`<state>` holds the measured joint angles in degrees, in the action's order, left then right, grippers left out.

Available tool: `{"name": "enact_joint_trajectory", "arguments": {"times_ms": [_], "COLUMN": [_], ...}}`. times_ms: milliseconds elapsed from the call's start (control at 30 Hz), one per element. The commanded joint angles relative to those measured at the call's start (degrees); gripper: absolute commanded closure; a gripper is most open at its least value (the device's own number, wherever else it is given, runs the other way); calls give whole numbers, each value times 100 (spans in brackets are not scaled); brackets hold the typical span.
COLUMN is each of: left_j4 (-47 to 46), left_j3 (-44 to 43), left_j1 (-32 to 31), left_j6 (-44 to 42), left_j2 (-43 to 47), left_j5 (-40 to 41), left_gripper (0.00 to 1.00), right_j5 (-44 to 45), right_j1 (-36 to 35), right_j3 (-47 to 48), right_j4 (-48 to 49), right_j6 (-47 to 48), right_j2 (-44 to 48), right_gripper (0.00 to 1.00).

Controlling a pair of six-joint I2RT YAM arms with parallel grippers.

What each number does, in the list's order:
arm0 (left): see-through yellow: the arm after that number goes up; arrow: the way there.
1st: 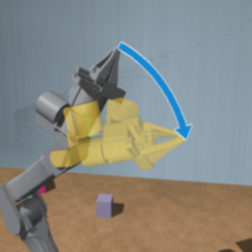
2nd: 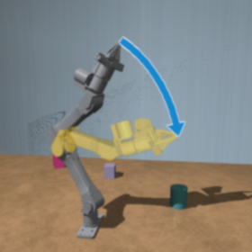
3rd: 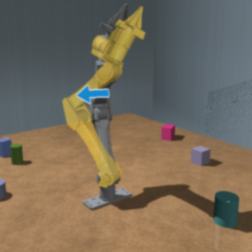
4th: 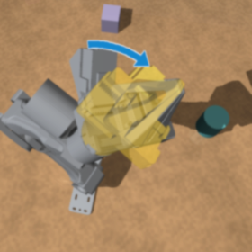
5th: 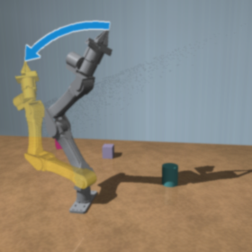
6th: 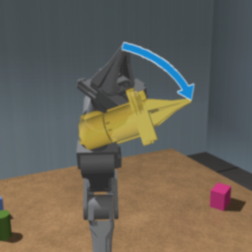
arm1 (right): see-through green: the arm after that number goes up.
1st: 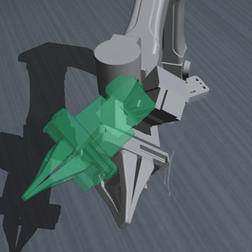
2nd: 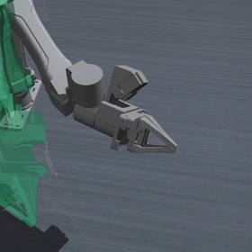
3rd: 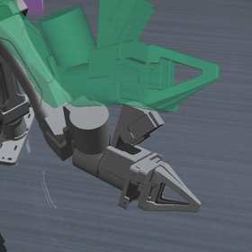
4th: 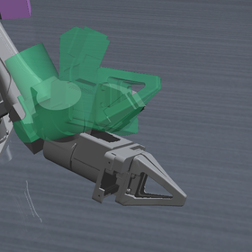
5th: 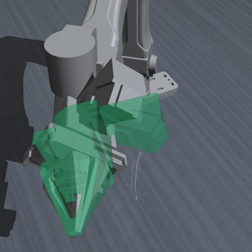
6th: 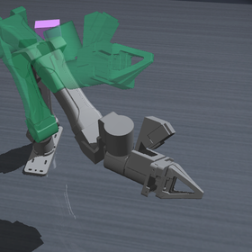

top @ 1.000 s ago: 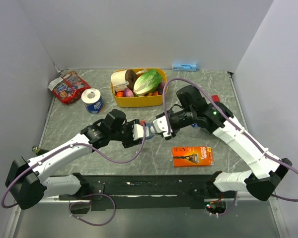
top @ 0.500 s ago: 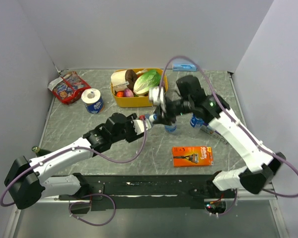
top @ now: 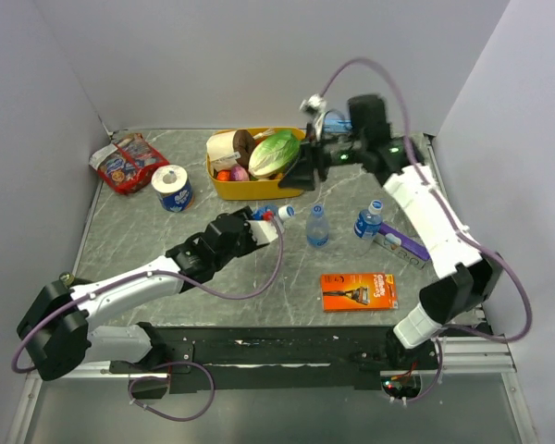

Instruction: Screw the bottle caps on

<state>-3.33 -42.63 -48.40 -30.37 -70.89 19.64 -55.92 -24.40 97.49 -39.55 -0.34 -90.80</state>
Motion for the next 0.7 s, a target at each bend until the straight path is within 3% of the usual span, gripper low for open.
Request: {"name": "enact_joint_trajectory", "arguments": {"times_ms": [0, 67, 100, 200, 400, 667], "left_j4": [1016, 1413, 1519, 1730, 1889, 1792], "left_j3": [-52, -70, -113, -88, -184, -149], "left_j1": [15, 50, 76, 120, 120, 120], "left_j6": [-197, -250, -294, -522, -769, -1067], "left_j2": [400, 471, 549, 734, 796, 981], "left_j5": [-1589, -1918, -2451, -3173, -3589, -3713], "left_gripper": [99, 99, 99, 99, 99, 99], "right_j5": [-491, -219, 157, 957, 1592, 1777], "right_j1": [-55, -274, -624, -1230, -1857, -2217], "right_j3": [939, 693, 405, -559, -1689, -1620], "right_j4": [-666, -1497, -1755, -2206, -1986, -1793], "right_j6": [3096, 4809, 5938, 7367, 8171, 8014], "right_j2": [825, 1194, 1318, 1933, 2647, 2384], "right_gripper": [30, 29, 30, 31, 31, 35]}}
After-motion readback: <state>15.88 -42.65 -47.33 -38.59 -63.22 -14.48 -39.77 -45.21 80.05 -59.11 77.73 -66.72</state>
